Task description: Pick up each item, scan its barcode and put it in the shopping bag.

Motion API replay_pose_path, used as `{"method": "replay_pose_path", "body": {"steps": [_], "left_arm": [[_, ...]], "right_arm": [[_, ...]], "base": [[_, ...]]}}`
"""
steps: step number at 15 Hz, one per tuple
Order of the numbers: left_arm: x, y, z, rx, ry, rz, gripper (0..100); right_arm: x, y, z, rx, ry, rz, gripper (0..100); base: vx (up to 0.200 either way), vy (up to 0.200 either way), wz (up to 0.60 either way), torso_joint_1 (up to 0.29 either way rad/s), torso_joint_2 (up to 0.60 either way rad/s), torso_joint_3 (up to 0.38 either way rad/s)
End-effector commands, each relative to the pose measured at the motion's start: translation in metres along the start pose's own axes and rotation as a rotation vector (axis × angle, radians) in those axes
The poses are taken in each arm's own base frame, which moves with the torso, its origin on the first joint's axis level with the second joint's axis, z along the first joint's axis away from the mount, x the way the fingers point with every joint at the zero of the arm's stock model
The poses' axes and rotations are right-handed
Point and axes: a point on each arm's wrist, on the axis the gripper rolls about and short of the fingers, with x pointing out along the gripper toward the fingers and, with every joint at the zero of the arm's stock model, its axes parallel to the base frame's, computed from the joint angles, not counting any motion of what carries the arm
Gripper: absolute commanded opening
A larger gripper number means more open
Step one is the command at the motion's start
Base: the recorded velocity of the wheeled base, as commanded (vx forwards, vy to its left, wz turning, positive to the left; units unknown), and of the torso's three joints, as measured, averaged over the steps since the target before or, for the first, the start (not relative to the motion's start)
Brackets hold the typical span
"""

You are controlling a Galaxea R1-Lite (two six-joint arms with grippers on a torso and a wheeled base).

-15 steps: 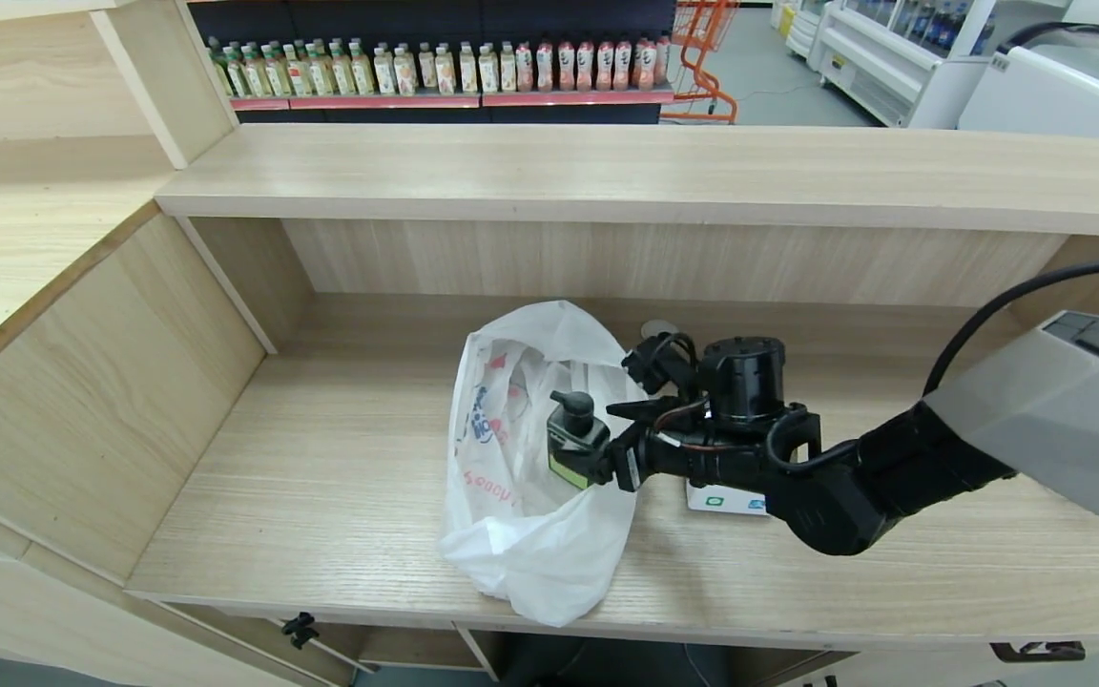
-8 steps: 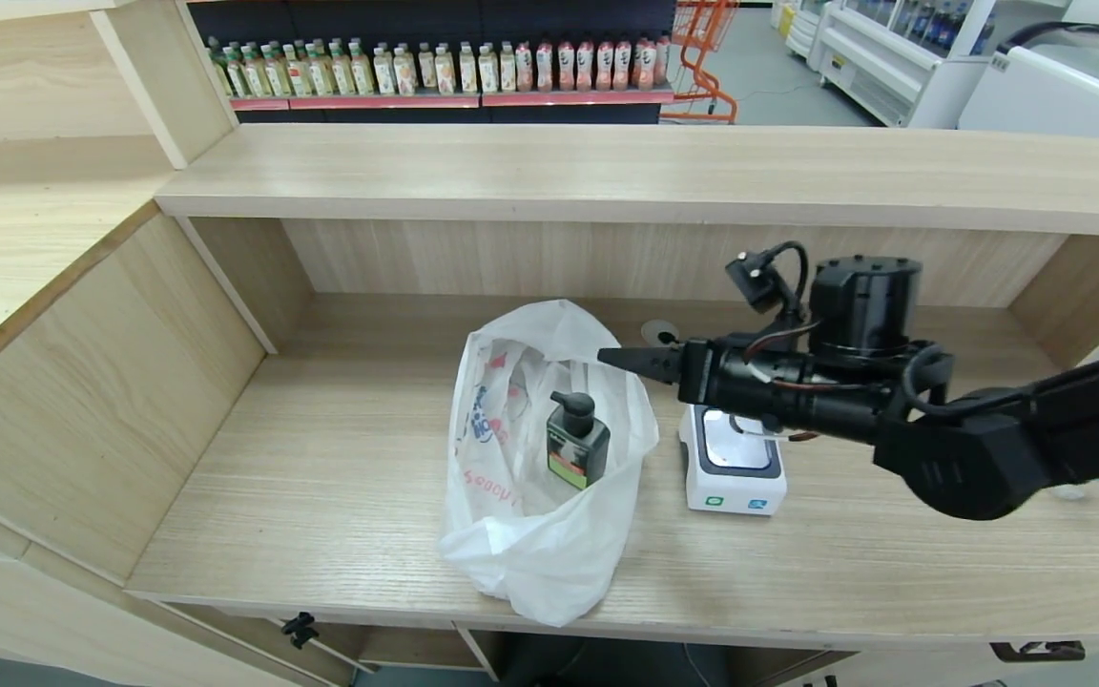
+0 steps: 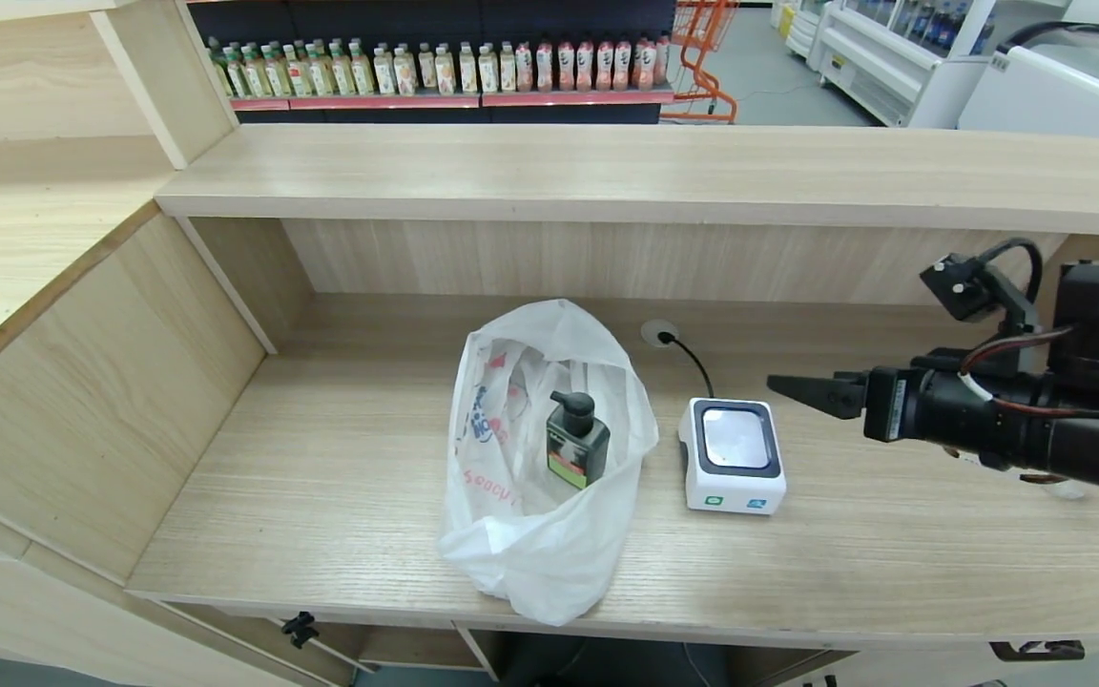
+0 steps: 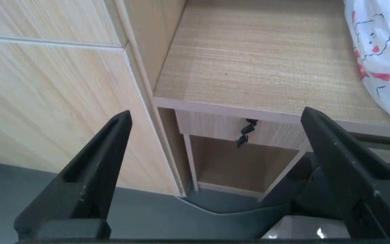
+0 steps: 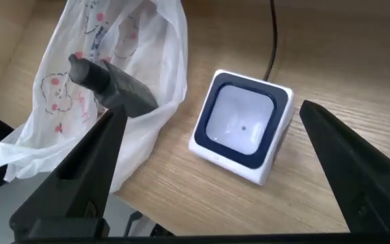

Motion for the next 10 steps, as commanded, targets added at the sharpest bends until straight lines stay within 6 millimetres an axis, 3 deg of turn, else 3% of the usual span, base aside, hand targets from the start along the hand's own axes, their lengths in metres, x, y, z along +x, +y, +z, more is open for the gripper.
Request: {"method": "replay_pose_path", "body": {"steps": [1, 2, 7, 10], "left_arm": [[0.0, 0.0, 0.0, 0.0, 0.0, 0.001, 100], [0.0, 0.0, 0.0, 0.0, 0.0, 0.001, 100], [0.0, 0.0, 0.0, -0.002, 0.0, 0.001, 100], [0.0, 0.0, 0.0, 0.003, 0.0, 0.001, 100]], "right_arm": [[-0.018, 0.001, 0.001, -0.005, -0.028, -0.016, 100], [-0.02, 0.002, 0.0, -0.006, -0.029, -0.016, 100], [-0.029, -0.001, -0.007, 0.002, -0.022, -0.042, 100], [-0.033, -0.001, -0.01, 0.005, -0.018, -0.061, 100]], "base": [[0.0, 0.0, 0.0, 0.0, 0.0, 0.0], [0.0, 0.0, 0.0, 0.0, 0.0, 0.0], [-0.2, 0.0, 0.0, 0.002, 0.01, 0.002], [0.0, 0.0, 0.0, 0.0, 0.0, 0.0]]}}
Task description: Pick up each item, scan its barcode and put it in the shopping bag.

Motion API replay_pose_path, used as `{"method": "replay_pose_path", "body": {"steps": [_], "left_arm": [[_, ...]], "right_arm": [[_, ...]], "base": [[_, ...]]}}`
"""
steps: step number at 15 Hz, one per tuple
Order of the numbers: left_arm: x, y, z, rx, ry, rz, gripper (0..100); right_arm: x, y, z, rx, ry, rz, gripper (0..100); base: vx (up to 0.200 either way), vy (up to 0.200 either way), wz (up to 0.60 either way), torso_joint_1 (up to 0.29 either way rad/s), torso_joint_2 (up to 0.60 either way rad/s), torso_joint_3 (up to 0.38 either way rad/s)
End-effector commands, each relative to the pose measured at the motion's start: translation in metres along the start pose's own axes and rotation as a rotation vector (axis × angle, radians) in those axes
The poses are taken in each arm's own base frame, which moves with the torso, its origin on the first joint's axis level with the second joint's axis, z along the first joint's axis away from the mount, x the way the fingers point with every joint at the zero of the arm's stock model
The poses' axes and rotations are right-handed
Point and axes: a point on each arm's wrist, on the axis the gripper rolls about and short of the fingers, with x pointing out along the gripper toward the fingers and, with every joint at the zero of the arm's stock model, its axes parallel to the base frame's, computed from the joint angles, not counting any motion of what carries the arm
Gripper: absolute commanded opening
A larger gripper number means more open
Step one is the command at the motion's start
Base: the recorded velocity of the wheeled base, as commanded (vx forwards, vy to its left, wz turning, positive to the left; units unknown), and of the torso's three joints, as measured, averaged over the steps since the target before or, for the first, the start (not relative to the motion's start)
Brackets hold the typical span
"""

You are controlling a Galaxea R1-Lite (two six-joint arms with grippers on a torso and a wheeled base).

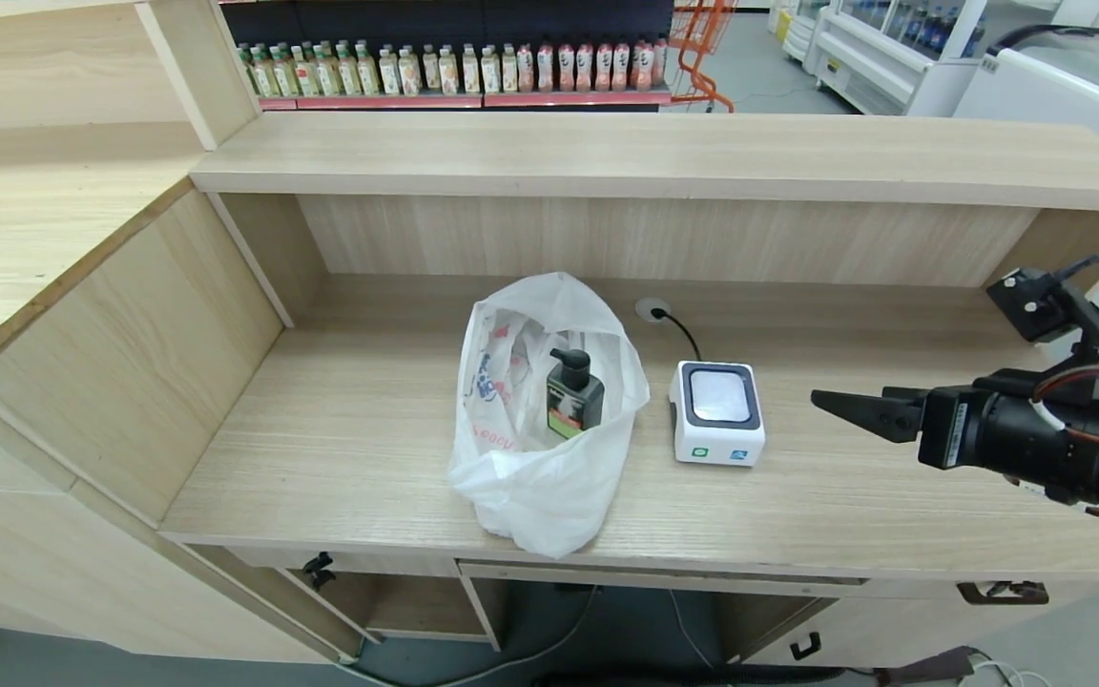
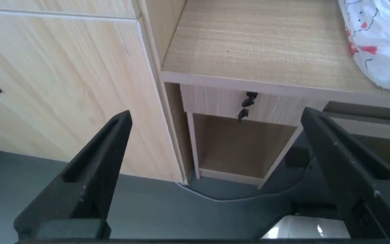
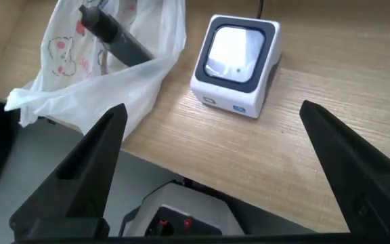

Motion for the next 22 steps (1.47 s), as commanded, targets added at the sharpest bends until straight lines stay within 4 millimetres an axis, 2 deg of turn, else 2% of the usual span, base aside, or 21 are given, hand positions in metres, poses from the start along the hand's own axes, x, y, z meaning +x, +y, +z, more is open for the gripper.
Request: {"method": "replay_pose_path", "body": {"steps": [1, 8, 22], "left_arm": [[0.0, 0.0, 0.0, 0.0, 0.0, 0.001, 100], [0.0, 0.0, 0.0, 0.0, 0.0, 0.001, 100], [0.0, 0.0, 0.0, -0.002, 0.0, 0.001, 100]], "right_arm": [[-0.003, -0.001, -0.003, 0.003, 0.003, -0.017, 100], [-0.023, 0.001, -0.015, 0.01, 0.006, -0.051, 100], [-0.035, 0.0, -0.031, 0.022, 0.029, -0.104, 100]], "base": [[0.0, -0.2, 0.0, 0.002, 0.0, 0.002], [0.0, -0.2, 0.0, 0.006, 0.0, 0.003], [0.0, -0.2, 0.0, 0.003, 0.0, 0.002]]}}
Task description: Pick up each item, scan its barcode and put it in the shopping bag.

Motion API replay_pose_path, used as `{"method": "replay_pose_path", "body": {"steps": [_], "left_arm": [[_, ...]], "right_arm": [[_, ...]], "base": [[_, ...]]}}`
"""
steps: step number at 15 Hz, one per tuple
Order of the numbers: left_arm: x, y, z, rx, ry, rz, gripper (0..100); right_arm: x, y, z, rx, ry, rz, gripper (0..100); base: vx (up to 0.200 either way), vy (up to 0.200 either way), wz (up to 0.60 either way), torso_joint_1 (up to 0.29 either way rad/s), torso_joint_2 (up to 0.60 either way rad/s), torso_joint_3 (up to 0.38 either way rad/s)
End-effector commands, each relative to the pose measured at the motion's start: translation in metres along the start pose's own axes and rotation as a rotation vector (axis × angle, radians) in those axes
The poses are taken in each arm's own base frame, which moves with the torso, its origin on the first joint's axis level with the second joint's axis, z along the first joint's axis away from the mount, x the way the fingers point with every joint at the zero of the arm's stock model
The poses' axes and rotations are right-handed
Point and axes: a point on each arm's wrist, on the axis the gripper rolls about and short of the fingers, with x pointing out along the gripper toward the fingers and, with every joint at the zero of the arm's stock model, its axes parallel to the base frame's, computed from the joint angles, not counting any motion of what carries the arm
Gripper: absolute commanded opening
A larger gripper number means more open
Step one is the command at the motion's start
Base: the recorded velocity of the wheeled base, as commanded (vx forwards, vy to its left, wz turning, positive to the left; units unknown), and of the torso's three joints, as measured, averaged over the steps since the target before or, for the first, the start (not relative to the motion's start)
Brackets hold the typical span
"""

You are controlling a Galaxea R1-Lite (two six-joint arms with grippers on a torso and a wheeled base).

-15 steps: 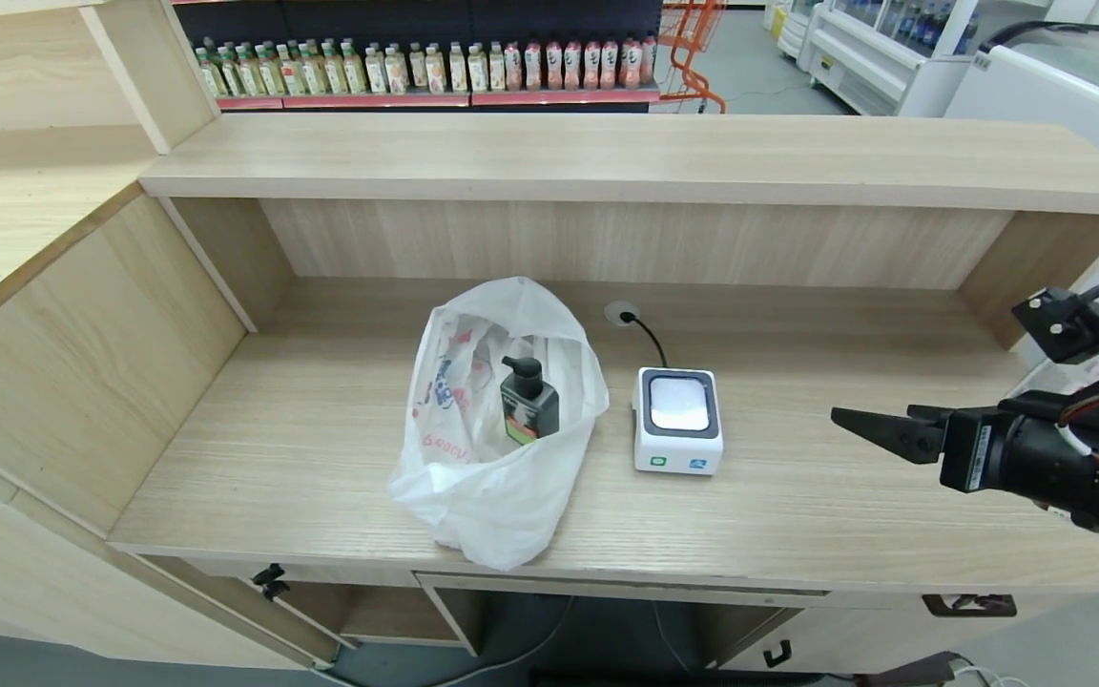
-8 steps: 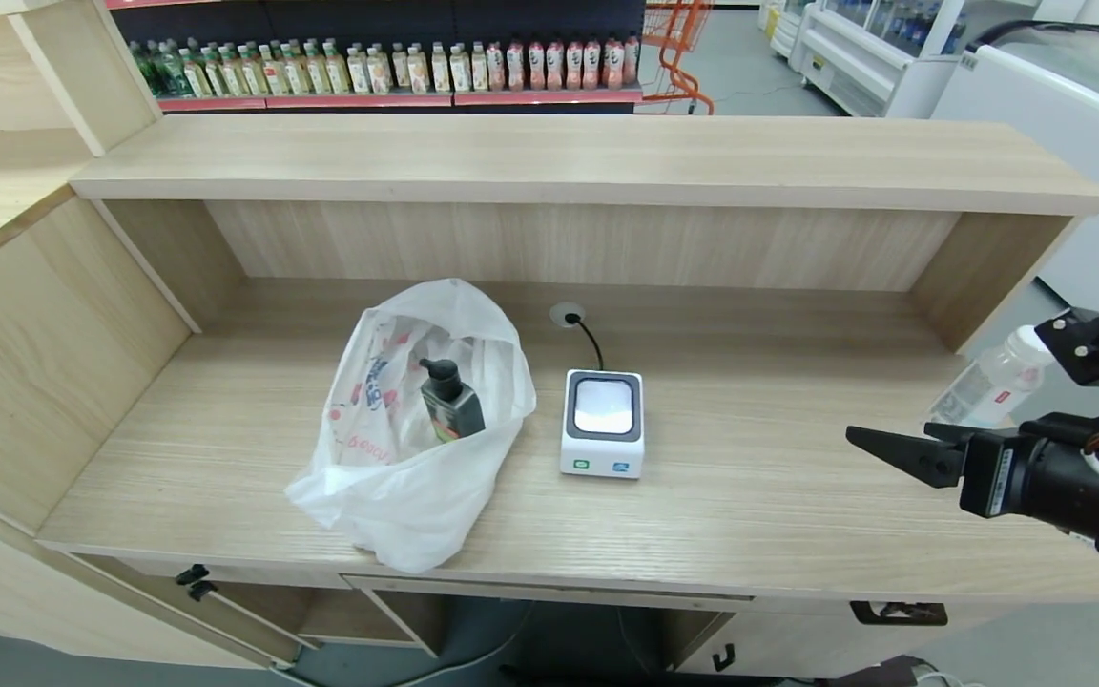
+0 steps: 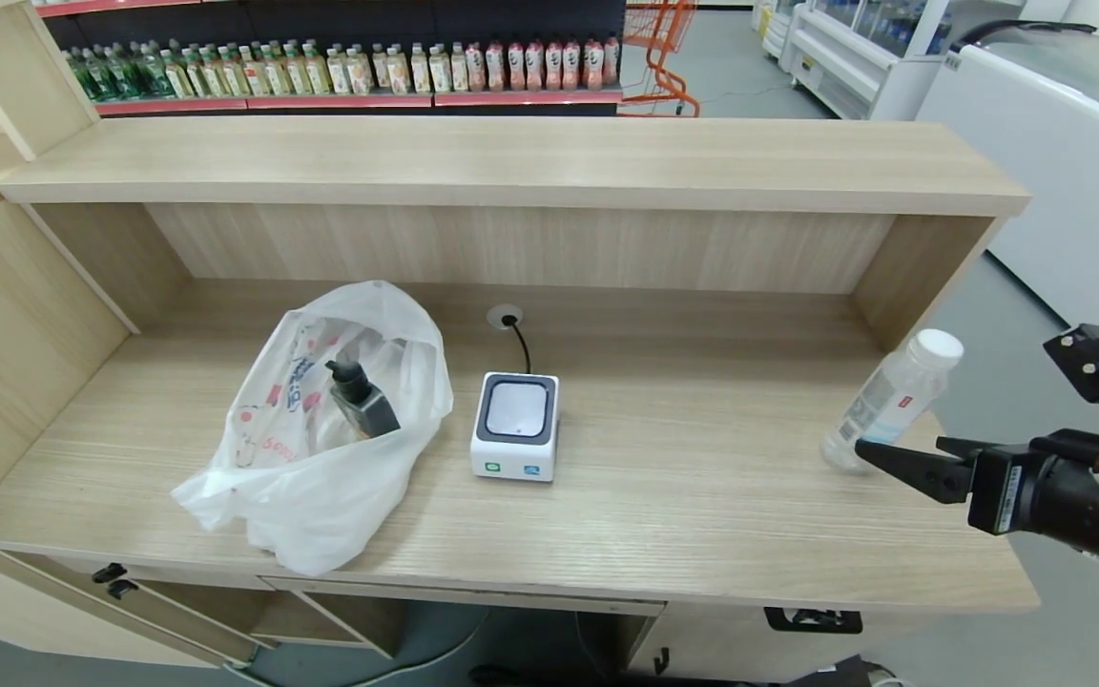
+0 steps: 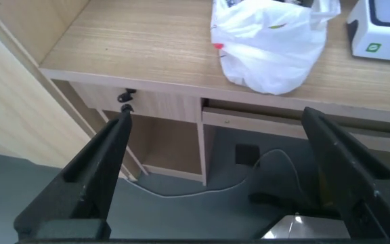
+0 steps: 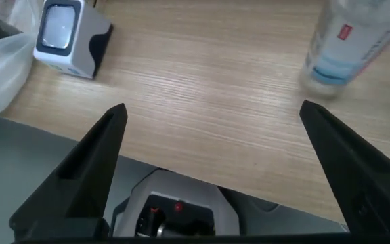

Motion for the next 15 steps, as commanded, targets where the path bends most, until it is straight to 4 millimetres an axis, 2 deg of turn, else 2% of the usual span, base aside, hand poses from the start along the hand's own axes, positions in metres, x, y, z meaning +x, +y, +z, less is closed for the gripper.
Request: {"method": "replay_pose_path", "body": {"steps": [1, 5, 7, 9, 12, 15], "left_arm": [[0.0, 0.0, 0.0, -0.002, 0.0, 0.0, 100], [0.0, 0.0, 0.0, 0.0, 0.0, 0.0, 100], [0.0, 0.0, 0.0, -0.002, 0.0, 0.0, 100], [0.0, 0.0, 0.0, -0.002, 0.0, 0.0, 100], [0.0, 0.0, 0.0, 0.0, 0.0, 0.0, 100], [0.0, 0.0, 0.0, -0.002, 0.0, 0.0, 100]], "right_arm": [[-0.003, -0.002, -0.005, 0.002, 0.008, -0.029, 100], [-0.003, -0.015, -0.008, -0.058, 0.011, -0.28, 100], [0.002, -0.022, -0.01, -0.08, 0.032, -0.327, 100], [0.016, -0.032, -0.012, -0.072, 0.033, -0.357, 100], [0.053, -0.045, -0.016, -0.068, -0.025, -0.352, 100], [0.079, -0.045, -0.024, -0.081, -0.032, -0.321, 100]], "base": [[0.0, 0.0, 0.0, 0.0, 0.0, 0.0], [0.0, 0.0, 0.0, 0.0, 0.0, 0.0], [0.0, 0.0, 0.0, 0.0, 0.0, 0.0], [0.0, 0.0, 0.0, 0.0, 0.0, 0.0], [0.0, 0.0, 0.0, 0.0, 0.0, 0.0], [0.0, 0.0, 0.0, 0.0, 0.0, 0.0]]}}
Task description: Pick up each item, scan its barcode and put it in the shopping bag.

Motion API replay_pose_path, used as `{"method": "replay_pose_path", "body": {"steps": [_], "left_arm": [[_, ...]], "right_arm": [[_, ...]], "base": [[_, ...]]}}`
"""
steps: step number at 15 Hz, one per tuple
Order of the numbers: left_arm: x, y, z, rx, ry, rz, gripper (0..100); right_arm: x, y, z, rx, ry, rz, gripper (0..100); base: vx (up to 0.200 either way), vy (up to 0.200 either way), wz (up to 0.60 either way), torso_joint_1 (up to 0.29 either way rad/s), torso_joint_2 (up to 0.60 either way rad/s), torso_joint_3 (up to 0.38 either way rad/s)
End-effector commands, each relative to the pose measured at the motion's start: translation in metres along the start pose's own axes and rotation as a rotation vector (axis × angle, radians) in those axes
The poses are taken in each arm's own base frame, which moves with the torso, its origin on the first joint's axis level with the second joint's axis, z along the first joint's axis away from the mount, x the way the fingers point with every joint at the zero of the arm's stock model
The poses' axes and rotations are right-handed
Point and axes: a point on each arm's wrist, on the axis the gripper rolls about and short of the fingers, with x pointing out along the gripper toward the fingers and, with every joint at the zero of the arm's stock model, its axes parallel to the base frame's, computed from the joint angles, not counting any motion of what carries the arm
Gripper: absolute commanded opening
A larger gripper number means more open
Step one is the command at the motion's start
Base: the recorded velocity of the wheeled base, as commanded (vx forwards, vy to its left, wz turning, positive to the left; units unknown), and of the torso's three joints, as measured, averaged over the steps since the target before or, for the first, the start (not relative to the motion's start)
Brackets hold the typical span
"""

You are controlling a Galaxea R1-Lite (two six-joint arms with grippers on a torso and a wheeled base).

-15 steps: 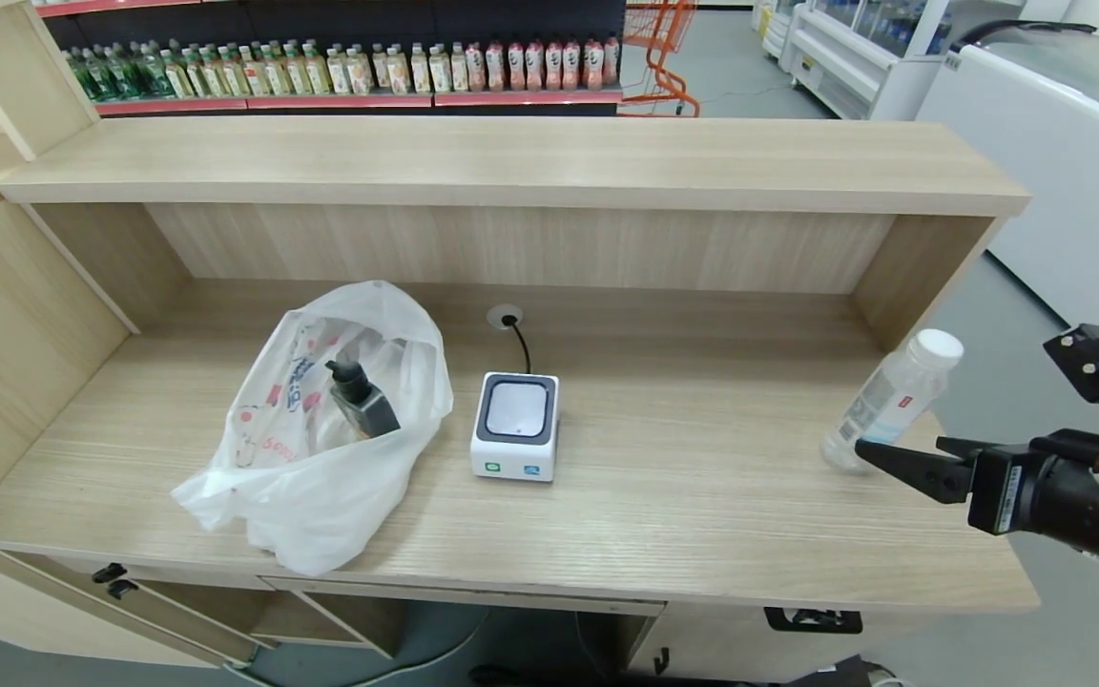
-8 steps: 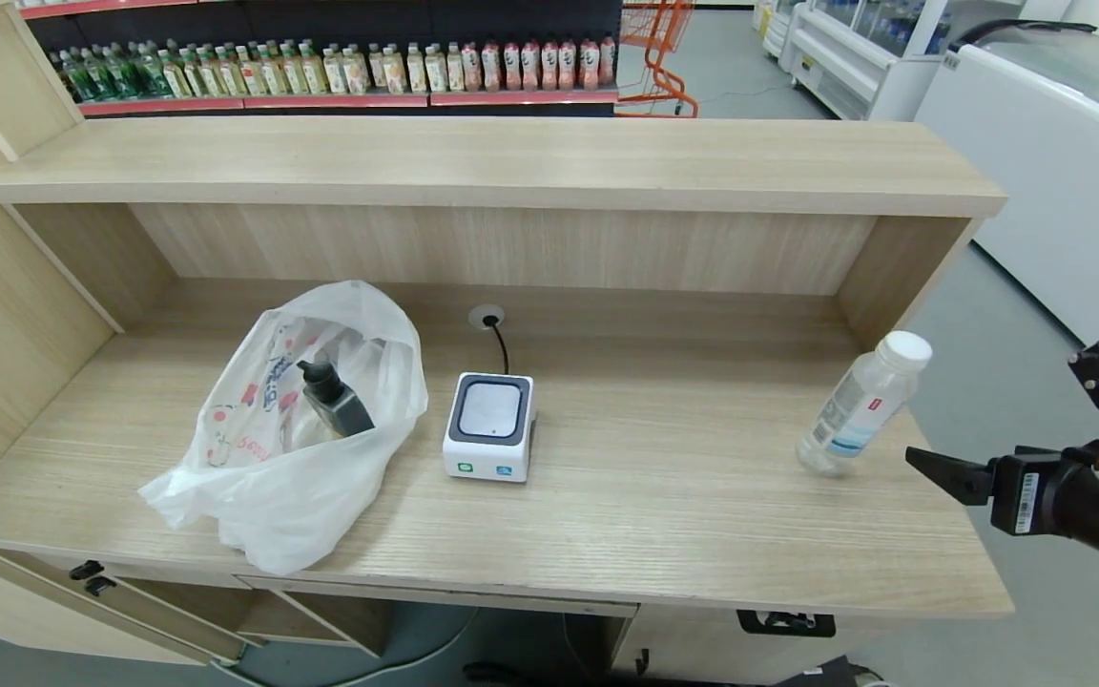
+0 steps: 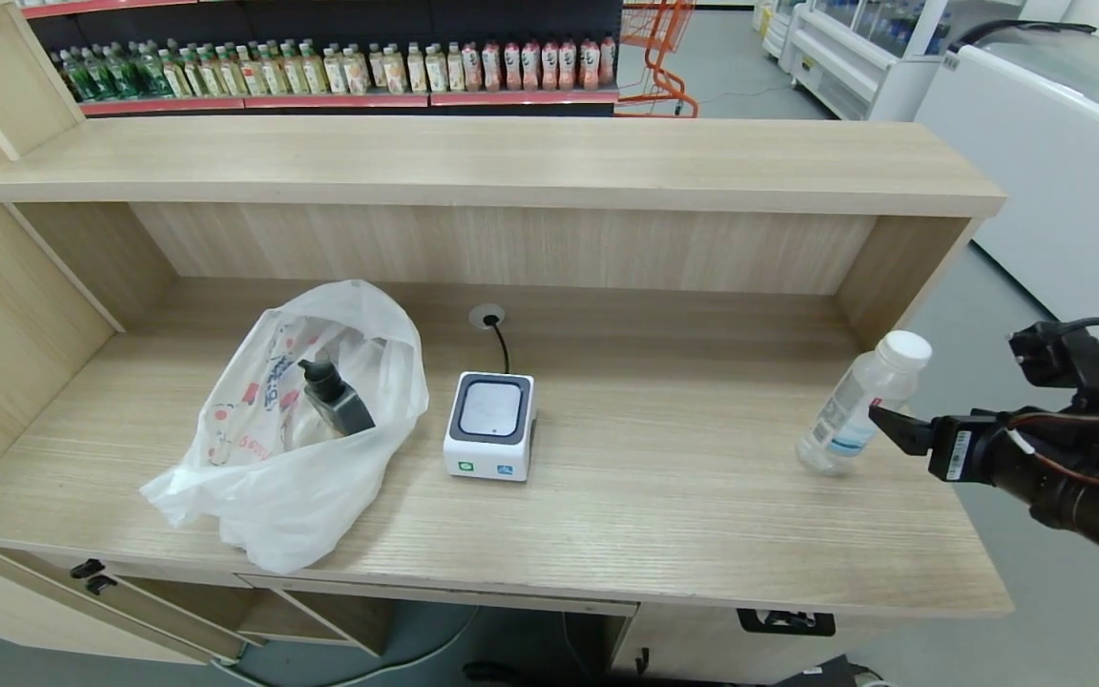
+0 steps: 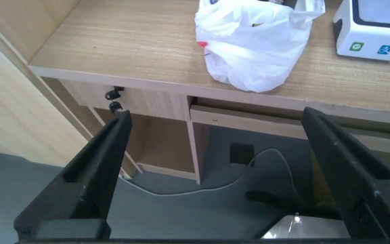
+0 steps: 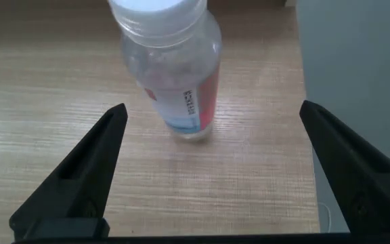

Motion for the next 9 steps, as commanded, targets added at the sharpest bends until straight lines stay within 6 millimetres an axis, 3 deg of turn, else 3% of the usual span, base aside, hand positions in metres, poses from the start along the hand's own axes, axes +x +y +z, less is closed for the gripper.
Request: {"method": "replay_pose_path", "body": {"steps": [1, 5, 9], "left_arm": [[0.0, 0.0, 0.0, 0.0, 0.0, 0.001, 100], [0.0, 0.0, 0.0, 0.0, 0.0, 0.001, 100], [0.0, 0.0, 0.0, 0.0, 0.0, 0.001, 100]], "right_arm": [[0.025, 0.008, -0.021, -0.013, 0.067, 0.025, 100], [0.041, 0.013, -0.028, -0.019, 0.053, 0.041, 100], [0.058, 0.022, -0.015, -0.024, 0.001, 0.064, 100]], "base": [[0.0, 0.0, 0.0, 0.0, 0.0, 0.0], [0.0, 0.0, 0.0, 0.0, 0.0, 0.0], [0.0, 0.0, 0.0, 0.0, 0.0, 0.0]]}}
